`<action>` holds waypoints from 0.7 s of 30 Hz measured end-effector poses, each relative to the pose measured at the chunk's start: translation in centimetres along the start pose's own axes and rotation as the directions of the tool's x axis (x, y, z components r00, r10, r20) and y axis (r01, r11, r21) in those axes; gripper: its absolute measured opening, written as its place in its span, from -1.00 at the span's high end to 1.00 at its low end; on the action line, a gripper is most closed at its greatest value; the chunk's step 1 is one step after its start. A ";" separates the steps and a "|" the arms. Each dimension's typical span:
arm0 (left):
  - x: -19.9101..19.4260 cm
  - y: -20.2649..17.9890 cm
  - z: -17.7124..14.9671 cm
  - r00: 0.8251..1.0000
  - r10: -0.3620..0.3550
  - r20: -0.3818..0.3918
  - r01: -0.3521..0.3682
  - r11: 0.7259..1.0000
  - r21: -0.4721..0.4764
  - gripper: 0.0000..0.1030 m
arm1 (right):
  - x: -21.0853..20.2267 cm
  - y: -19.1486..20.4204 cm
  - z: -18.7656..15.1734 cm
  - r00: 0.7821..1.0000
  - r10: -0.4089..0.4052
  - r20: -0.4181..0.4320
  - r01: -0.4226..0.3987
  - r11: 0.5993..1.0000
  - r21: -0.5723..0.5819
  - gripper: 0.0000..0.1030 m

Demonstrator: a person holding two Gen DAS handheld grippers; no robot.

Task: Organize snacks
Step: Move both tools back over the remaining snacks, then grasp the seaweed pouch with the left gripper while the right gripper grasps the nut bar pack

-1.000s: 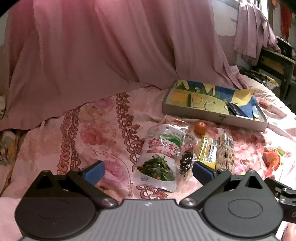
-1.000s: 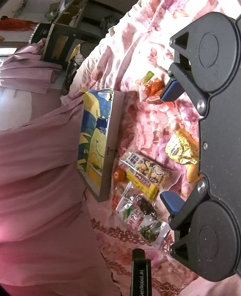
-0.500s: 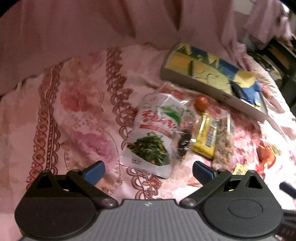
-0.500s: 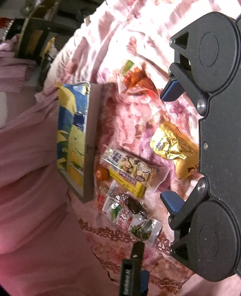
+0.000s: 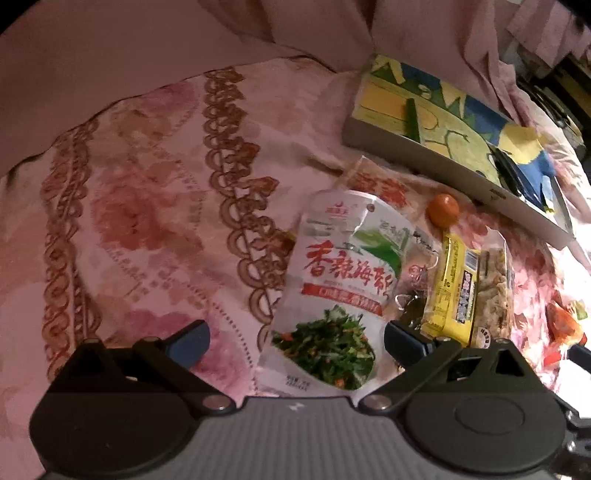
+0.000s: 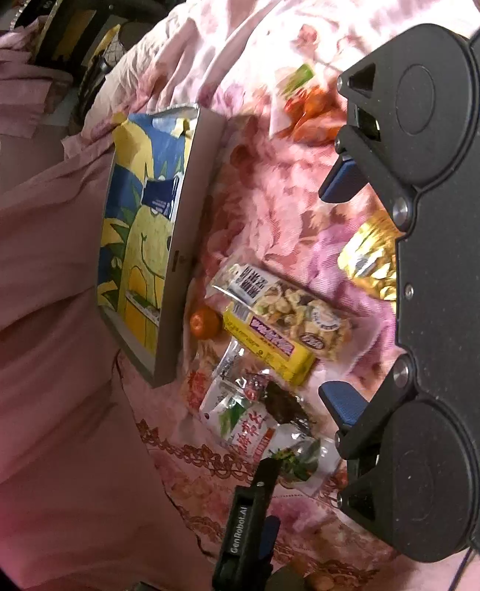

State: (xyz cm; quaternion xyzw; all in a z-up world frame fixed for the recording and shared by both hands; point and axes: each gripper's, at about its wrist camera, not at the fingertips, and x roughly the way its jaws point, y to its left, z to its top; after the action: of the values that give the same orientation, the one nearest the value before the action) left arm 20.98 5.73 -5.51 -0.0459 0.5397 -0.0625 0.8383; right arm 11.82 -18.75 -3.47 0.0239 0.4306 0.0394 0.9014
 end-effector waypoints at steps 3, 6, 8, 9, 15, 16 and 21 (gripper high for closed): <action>0.5 -0.5 0.4 1.000 0.008 0.001 -0.008 1.000 0.024 -0.99 | 1.4 -0.1 0.5 1.000 0.005 -0.002 -0.005 1.000 0.027 -0.97; 1.4 -0.8 0.5 1.000 0.015 -0.015 -0.015 0.999 0.040 -0.99 | 2.5 -0.3 0.8 1.000 0.009 -0.007 -0.009 0.998 0.062 -0.93; 1.9 -1.0 0.6 1.000 0.016 -0.022 -0.015 0.998 0.058 -0.99 | 3.2 -0.3 0.9 1.000 0.013 -0.011 -0.013 0.996 0.084 -0.91; 2.0 -1.1 0.6 1.000 0.014 -0.025 -0.013 0.998 0.065 -0.99 | 3.5 -0.3 1.0 1.000 0.015 -0.013 -0.014 0.995 0.095 -0.88; 2.6 -1.8 0.7 1.000 0.008 -0.027 -0.005 0.994 0.106 -0.99 | 5.3 -0.6 1.3 0.997 0.061 -0.037 -0.052 0.979 0.197 -0.78; 2.6 -1.9 0.6 1.000 0.011 -0.025 -0.008 0.994 0.110 -0.99 | 5.6 -0.7 1.2 0.997 0.068 -0.047 -0.056 0.975 0.217 -0.74; 2.6 -2.8 0.3 1.000 0.029 -0.008 -0.027 0.987 0.156 -0.99 | 6.6 -0.7 0.8 0.994 0.074 -0.085 -0.051 0.966 0.253 -0.62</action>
State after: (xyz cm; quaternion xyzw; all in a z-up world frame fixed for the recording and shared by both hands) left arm 22.15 2.57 -7.32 0.0275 0.5379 -0.0928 0.8375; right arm 16.55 -18.82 -8.12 0.1490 0.4729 0.0142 0.8683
